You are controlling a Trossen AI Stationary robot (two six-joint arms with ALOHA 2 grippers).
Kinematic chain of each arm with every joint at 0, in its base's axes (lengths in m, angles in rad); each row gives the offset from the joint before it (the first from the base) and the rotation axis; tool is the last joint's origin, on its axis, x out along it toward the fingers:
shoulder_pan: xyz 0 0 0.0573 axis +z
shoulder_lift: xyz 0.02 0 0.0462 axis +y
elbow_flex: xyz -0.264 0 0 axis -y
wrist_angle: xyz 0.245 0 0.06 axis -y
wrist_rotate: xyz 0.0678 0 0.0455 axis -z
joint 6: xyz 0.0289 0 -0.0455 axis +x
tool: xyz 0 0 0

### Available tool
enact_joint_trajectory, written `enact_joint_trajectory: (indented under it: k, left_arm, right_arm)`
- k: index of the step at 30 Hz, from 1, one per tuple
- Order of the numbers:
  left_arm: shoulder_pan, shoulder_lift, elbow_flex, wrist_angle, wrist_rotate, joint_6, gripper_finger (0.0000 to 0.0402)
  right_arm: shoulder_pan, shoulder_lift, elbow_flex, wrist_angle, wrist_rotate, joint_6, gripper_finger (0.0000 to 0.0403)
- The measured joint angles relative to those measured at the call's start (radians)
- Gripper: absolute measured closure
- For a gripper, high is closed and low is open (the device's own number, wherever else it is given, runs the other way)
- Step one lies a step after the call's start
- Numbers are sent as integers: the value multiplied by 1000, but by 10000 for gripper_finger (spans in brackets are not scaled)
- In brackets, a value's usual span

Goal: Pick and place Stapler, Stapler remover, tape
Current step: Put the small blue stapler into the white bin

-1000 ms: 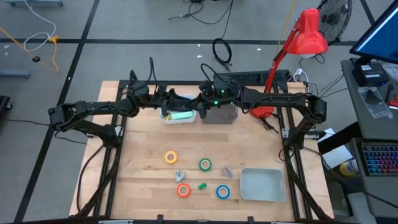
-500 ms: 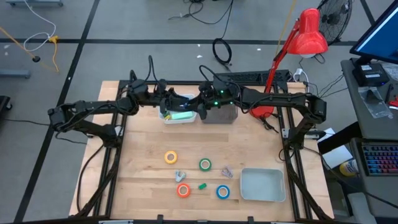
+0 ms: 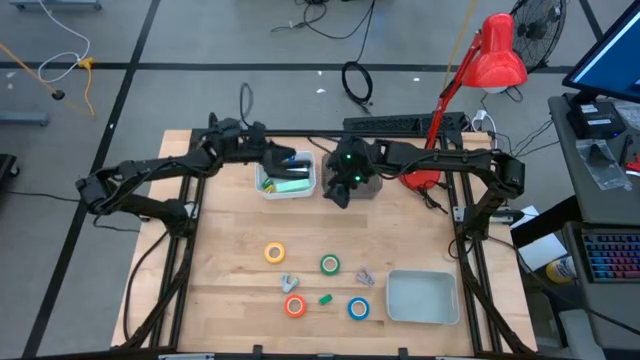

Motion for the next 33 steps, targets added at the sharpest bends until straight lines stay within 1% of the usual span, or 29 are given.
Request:
enact_joint_trajectory:
  k: [3, 5, 8, 10, 12, 13, 14, 16, 21, 24, 27, 33]
  left_arm:
    - [-12, 0, 0, -215, -71, 97, 325]
    - [-31, 0, 2, -316, -104, 142, 325]
    - [-72, 0, 54, -509, -171, 218, 325]
    - [-111, 0, 121, -678, -271, 306, 325]
    - [-149, 5, 184, -843, -411, 406, 325]
    - [-163, 14, 209, -899, -465, 445, 325]
    - [-171, 24, 227, -941, -497, 472, 325]
    - [-171, 40, 238, -984, -509, 495, 325]
    - [-171, 115, 240, -992, -511, 513, 325]
    - [-171, 158, 240, -979, -504, 525, 325]
    - [-169, 194, 240, -967, -475, 524, 325]
    - [-158, 210, 240, -967, -454, 523, 325]
  right_arm:
    - [0, 0, 0, -80, 0, -48, 166]
    - [0, 0, 0, -110, 0, -68, 168]
    - [0, 0, 0, -123, 0, -82, 173]
    - [0, 0, 0, -117, 0, -88, 175]
    - [0, 0, 0, -104, 0, -95, 176]
    - [0, 0, 0, -96, 0, -95, 175]
    - [0, 0, 0, -87, 0, -95, 175]
    - [0, 0, 0, -78, 0, -100, 174]
    - [0, 0, 0, -72, 0, -106, 178]
    - [0, 0, 0, -73, 0, -114, 178]
    - [-3, 0, 0, -73, -2, -138, 179]
    - [-23, 0, 0, -73, -1, -143, 179]
